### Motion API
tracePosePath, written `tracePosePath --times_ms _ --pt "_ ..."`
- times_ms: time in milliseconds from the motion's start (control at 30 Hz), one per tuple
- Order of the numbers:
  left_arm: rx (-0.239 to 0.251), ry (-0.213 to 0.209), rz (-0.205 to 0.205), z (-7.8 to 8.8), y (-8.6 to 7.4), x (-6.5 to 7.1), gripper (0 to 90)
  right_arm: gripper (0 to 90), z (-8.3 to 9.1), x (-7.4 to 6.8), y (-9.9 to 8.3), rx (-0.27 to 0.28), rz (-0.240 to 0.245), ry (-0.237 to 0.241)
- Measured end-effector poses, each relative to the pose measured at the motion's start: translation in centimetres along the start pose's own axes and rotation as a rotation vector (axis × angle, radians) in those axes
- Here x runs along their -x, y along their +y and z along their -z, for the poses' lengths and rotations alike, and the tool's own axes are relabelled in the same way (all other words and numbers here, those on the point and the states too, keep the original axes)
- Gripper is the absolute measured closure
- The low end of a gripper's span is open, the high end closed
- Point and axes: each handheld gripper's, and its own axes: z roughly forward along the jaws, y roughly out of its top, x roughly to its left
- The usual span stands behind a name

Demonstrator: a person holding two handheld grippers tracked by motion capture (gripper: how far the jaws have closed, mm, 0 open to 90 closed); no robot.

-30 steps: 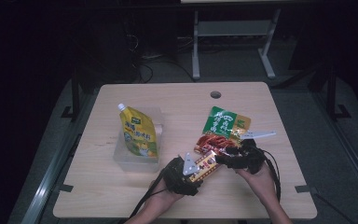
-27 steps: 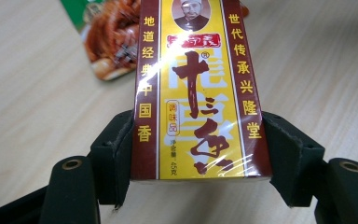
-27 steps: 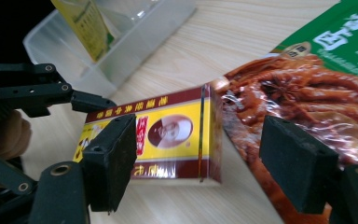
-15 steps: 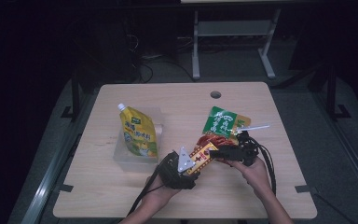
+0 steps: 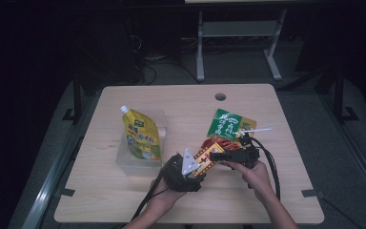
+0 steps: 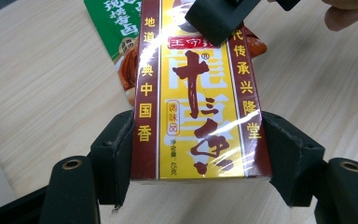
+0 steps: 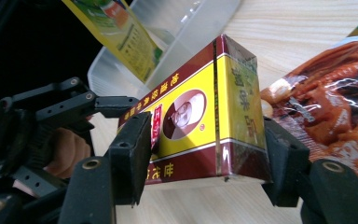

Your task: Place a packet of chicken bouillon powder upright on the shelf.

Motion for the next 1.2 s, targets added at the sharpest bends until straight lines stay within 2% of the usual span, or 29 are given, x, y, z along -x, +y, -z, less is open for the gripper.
tracePosePath --times_ms 233,400,467,500,567,600,733,800,867,1000,1067,1100,1200 --pt "-0.029 -0.007 0.018 -0.5 -0.3 -0.3 31.8 52.3 0.4 -0.1 0.1 0.033 -0.002 0.013" --pt "-0.047 -0.005 0.027 -0.7 -0.5 -0.4 31.4 63.5 0.7 -1.5 0.5 0.060 0.048 0.024" --pt "-0.045 -0.004 0.026 -0.7 -0.5 -0.4 30.8 64.2 0.7 -2.0 0.6 0.059 0.064 0.012" --pt "-0.042 0.000 0.018 -0.7 -0.5 -0.3 30.2 65.4 0.6 -2.6 0.9 0.057 0.101 -0.005" --pt "-0.043 -0.003 0.017 -0.7 -0.5 -0.3 29.9 65.7 0.5 -2.9 1.0 0.052 0.119 -0.015" --pt "-0.040 -0.009 0.021 -0.7 -0.6 -0.3 28.9 66.5 0.4 -3.7 1.2 0.041 0.163 -0.034" --pt "-0.035 -0.024 0.022 -0.3 -0.8 -0.2 27.8 67.1 0.3 -4.9 1.5 0.033 0.244 -0.084" --pt "-0.034 -0.030 0.024 -0.1 -1.0 -0.2 27.5 67.2 0.3 -5.4 1.7 0.020 0.271 -0.110" --pt "-0.035 -0.034 0.025 0.0 -1.3 0.0 26.2 67.2 0.3 -5.6 1.8 0.013 0.284 -0.116" --pt "-0.033 -0.060 0.026 0.3 -1.7 0.2 26.8 67.2 0.5 -6.2 2.2 0.002 0.325 -0.151" --pt "-0.027 -0.070 0.024 0.5 -1.9 0.6 26.8 67.2 0.5 -6.4 2.4 0.005 0.347 -0.152" --pt "-0.020 -0.081 0.008 0.8 -2.0 0.9 26.8 67.2 0.5 -6.6 2.6 -0.002 0.353 -0.161" --pt "-0.011 -0.093 -0.002 1.0 -2.2 1.1 26.7 67.2 0.4 -7.0 3.0 -0.007 0.374 -0.171"
